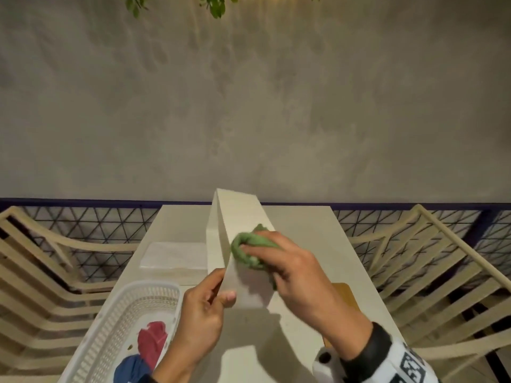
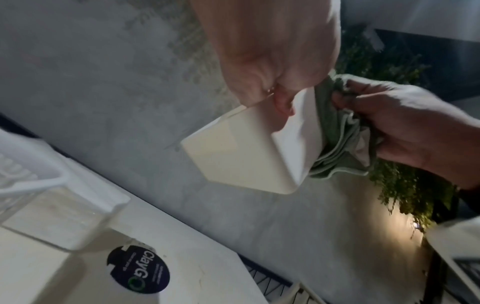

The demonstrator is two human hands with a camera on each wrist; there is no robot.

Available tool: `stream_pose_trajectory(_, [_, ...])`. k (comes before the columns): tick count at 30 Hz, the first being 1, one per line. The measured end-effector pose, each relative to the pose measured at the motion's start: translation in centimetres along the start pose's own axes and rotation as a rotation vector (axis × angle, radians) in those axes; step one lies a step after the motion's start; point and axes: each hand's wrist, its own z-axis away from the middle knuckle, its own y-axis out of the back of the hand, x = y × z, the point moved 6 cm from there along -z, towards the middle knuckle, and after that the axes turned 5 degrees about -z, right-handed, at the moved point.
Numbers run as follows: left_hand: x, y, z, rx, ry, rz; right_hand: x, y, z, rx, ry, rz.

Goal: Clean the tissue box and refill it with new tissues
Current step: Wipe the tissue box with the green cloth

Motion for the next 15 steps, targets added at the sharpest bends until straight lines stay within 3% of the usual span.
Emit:
stream_pose_trajectory(2, [-0.3,-0.5,0.3,-0.029,0.04,0.015,2.1,0.6,-0.1,0.019,-0.163,-0.001])
stream_pose_trajectory(3, [-0.4,-0.7,0.3,-0.028,0.058,0.039,1.8,0.4,-0.3,0.025,-0.173,0.022])
stream_pose_trajectory(6, [-0.4,-0.3,-0.2,0.017,0.082,0.107,-1.0,-1.1,0.1,0.013,0.07,0.091])
stream_pose_trajectory(8, [-0.3,-0.1,-0.3,0.008,0.078,0.102,-0.1,-1.0,1.2,0.037,0.079,0.054])
stream_pose_trajectory(10, [-0.5,-0.1,0.0,-0.011,0.087,0.089,2.8,0.1,2.3,0.164,-0.193,-0.162])
stream_pose_trajectory(13, [-0.7,-0.5,0.3,-0.093,0.075,0.011,6.6,-0.5,4.3,0.374,-0.673,-0.787])
stream_pose_trajectory(15, [-0.9,-1.1,0.0,-0.179,0.089,-0.028,7.3,-0.8,5.1,0.467,-0.762,-0.957])
